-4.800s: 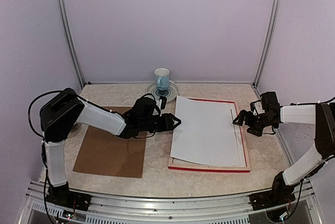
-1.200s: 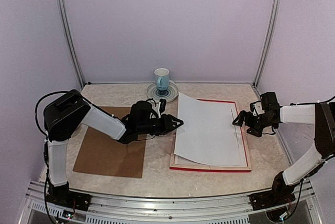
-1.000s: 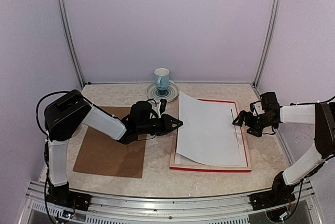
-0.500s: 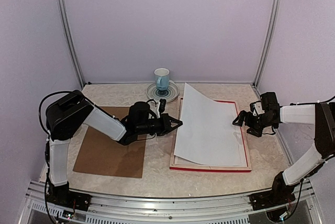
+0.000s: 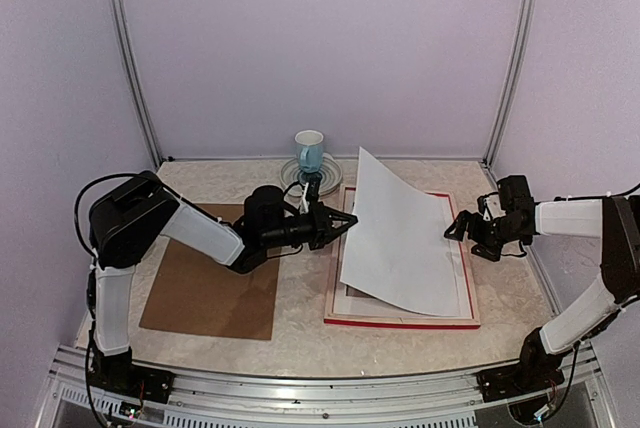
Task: Put the photo into the frame
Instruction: Move the photo to the mat board.
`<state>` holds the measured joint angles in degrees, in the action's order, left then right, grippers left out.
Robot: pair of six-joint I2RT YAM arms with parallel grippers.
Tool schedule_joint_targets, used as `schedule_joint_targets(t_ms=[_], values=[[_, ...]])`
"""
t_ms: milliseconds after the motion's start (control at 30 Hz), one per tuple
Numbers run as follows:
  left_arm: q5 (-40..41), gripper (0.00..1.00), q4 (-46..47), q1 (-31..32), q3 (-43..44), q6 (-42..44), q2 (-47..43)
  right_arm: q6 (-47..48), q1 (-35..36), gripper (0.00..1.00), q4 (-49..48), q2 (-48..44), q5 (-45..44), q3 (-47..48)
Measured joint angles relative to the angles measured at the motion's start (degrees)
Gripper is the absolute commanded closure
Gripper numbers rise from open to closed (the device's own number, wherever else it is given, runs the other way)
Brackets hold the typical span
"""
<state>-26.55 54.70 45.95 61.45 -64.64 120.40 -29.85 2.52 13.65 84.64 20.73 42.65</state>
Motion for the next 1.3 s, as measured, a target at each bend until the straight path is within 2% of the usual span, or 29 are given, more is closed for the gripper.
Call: schedule_joint_targets(t_ms=[167, 267, 400, 533, 1300], values=[[-0.55, 0.95, 3.3, 0.07, 0.46, -2.01, -0.11, -0.24, -0.26, 0.01, -0.07, -1.97, 2.05, 0.0], [-0.59, 0.94, 7.76, -0.59, -2.82, -3.72, 0.72, -0.28, -0.74, 0.01, -0.15, -3.96, 3.39, 0.02], [-1.01, 0.91, 14.71, -1.92, -7.93, -8.24, 6.67, -0.26, -0.94, 0.01, -0.13, -4.83, 4.13, 0.07], [-1.42, 0.9, 15.87, -2.32, -9.03, -10.54, 10.73, -0.28, -0.94, 0.01, -0.11, -4.83, 4.39, 0.07], [-1.53, 0.81, 4.13, -0.15, -0.76, -6.23, 9.81, -0.63, -0.94, 0.01, 0.35, -4.81, 4.04, 0.83]])
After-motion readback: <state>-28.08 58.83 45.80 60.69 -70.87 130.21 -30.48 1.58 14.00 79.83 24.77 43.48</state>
